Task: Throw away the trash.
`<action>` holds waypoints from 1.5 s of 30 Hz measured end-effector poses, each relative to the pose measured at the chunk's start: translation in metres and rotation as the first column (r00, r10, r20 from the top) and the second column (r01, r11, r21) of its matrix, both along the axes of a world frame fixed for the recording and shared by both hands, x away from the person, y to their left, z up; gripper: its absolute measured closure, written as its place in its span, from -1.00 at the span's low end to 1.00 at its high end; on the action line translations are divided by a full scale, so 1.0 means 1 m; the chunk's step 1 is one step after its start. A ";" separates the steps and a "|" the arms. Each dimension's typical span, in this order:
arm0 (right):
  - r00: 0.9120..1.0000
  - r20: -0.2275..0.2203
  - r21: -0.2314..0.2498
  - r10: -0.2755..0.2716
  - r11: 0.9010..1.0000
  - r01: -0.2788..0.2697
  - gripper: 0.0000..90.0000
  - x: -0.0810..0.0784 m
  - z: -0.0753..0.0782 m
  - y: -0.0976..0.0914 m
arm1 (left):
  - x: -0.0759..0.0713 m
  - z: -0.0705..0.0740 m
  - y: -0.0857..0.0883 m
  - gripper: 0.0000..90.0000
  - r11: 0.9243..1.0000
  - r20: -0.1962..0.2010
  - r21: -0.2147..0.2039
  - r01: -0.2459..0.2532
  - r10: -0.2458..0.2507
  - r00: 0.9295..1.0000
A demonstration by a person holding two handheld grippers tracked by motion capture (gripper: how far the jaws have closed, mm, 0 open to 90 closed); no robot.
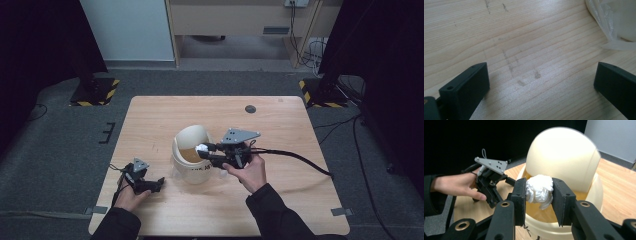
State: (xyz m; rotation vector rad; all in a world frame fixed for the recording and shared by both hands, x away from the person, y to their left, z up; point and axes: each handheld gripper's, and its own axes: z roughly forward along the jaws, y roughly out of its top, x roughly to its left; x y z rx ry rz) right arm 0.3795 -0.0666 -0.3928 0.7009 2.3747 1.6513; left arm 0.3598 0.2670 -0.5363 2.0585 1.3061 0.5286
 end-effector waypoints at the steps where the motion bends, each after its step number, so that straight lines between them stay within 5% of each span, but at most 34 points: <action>1: 1.000 0.000 0.000 0.000 1.000 0.000 0.46 0.000 0.000 0.000 | 0.000 0.000 0.000 -1.00 1.000 0.000 0.000 0.000 0.000 1.000; 11: 0.999 -0.032 -0.065 0.000 0.998 -0.002 0.45 0.006 -0.019 0.011 | 0.000 0.000 0.000 -1.00 1.000 0.000 0.000 0.000 0.000 1.000; 28: 0.999 -0.033 -0.062 -0.016 0.998 0.014 0.24 0.008 -0.019 0.012 | 0.000 0.000 0.000 -1.00 1.000 0.000 0.000 0.000 0.000 1.000; 38: 0.994 0.024 0.001 -0.104 0.995 0.104 -0.11 0.005 -0.001 -0.026 | 0.000 0.000 0.000 -1.00 1.000 0.001 0.000 0.000 0.000 1.000; 45: 0.987 0.028 -0.029 -0.161 0.986 0.162 -0.31 0.005 -0.009 -0.057 | 0.000 0.000 0.000 -1.00 1.000 0.001 0.000 -0.001 0.001 1.000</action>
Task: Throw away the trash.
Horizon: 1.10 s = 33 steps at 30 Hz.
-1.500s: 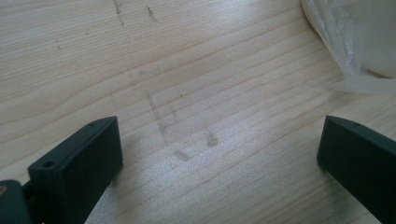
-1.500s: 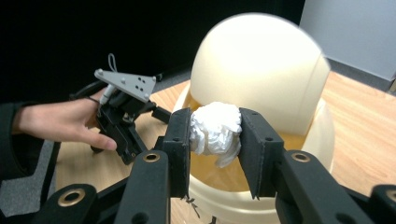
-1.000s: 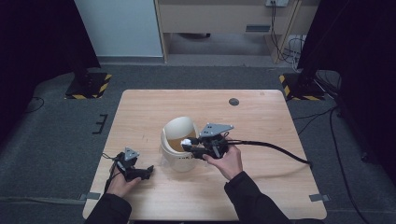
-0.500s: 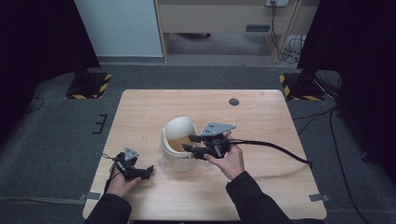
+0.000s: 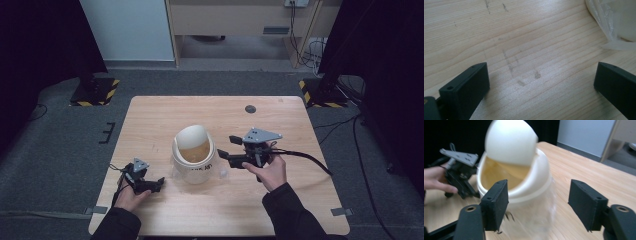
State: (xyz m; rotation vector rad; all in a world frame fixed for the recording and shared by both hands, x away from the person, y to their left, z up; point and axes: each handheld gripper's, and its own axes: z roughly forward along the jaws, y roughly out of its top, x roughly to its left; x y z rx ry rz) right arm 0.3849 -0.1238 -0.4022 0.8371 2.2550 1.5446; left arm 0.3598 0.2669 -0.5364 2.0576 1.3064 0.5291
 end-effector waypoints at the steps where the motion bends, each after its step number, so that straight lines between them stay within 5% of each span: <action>1: 1.000 -0.006 -0.003 -0.017 1.000 0.017 -0.36 -0.001 -0.006 -0.011 | 0.000 0.000 0.000 -1.00 1.000 0.000 0.000 0.000 0.000 1.000; 11: 0.993 -0.055 -0.075 -0.102 0.992 0.098 -0.43 -0.007 -0.039 -0.062 | 0.000 0.000 0.000 -1.00 1.000 0.000 0.000 0.000 0.000 1.000; 16: 0.982 -0.116 -0.126 -0.151 0.983 0.136 -0.49 -0.006 -0.061 -0.086 | 0.000 0.000 0.000 -1.00 1.000 0.000 0.000 0.000 0.000 1.000; 19: 0.970 -0.145 -0.193 -0.197 0.967 0.168 -0.53 0.000 -0.078 -0.097 | 0.000 0.000 0.000 -1.00 1.000 0.000 0.000 0.000 0.000 1.000; 22: 0.963 -0.151 -0.211 -0.223 0.959 0.189 -0.58 0.003 -0.085 -0.103 | 0.000 0.000 0.000 -1.00 1.000 0.000 0.000 0.000 0.000 1.000; 23: 0.953 -0.163 -0.230 -0.253 0.950 0.213 -0.60 0.006 -0.092 -0.110 | 0.000 0.000 0.000 -1.00 1.000 0.000 0.000 0.000 0.000 1.000; 25: 0.950 -0.167 -0.239 -0.265 0.945 0.222 -0.61 0.008 -0.096 -0.113 | 0.000 0.000 0.000 -1.00 1.000 0.000 0.000 0.000 0.000 1.000; 29: 0.932 -0.175 -0.302 -0.318 0.918 0.257 -0.64 0.015 -0.110 -0.128 | 0.000 0.000 0.000 -1.00 1.000 0.001 -0.005 0.000 0.000 1.000; 33: 0.920 -0.185 -0.321 -0.346 0.906 0.277 -0.67 0.020 -0.116 -0.133 | 0.000 0.000 0.002 -1.00 1.000 -0.001 -0.009 0.014 -0.014 1.000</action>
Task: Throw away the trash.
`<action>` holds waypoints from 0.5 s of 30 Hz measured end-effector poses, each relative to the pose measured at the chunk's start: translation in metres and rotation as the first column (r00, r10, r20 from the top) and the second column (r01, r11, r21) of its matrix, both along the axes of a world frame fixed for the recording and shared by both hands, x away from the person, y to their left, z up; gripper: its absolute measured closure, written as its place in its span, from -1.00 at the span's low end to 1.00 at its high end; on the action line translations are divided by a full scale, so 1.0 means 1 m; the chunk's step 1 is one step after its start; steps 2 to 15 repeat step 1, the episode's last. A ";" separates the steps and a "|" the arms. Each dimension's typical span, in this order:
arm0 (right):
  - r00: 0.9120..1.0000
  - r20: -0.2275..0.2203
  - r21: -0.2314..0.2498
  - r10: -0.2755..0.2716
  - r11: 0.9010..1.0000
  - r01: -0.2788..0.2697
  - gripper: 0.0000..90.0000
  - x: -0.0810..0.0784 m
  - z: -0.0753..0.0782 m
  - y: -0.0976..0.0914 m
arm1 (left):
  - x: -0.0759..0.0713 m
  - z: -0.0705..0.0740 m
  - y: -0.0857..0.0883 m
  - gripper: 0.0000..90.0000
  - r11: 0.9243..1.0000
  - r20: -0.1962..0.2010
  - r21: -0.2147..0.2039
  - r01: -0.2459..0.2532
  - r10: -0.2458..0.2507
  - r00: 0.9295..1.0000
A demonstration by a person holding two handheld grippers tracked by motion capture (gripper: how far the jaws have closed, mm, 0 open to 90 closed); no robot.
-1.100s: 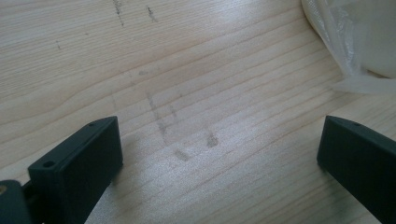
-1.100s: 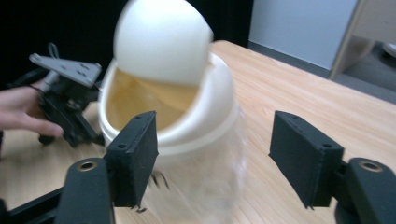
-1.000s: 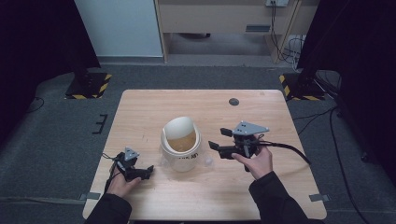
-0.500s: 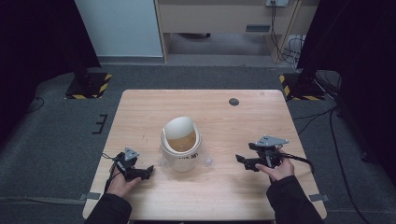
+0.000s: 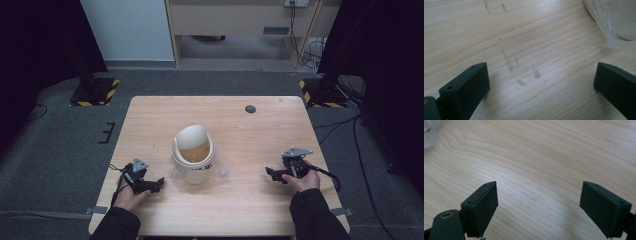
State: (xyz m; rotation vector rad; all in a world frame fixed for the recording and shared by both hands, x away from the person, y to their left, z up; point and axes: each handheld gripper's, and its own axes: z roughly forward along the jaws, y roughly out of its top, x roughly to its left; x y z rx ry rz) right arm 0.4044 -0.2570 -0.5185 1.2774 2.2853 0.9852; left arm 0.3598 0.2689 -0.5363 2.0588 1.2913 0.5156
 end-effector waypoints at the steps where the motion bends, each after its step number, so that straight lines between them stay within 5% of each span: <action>1: 1.000 -0.002 -0.004 -0.002 1.000 0.002 -0.68 0.000 0.000 -0.001 | 0.000 0.000 0.000 -1.00 1.000 0.000 -0.001 0.003 -0.003 1.000; 15: 1.000 -0.002 -0.004 -0.002 1.000 0.002 -0.68 0.000 0.000 -0.001 | 0.000 0.000 0.000 -1.00 1.000 0.000 -0.001 0.003 -0.003 1.000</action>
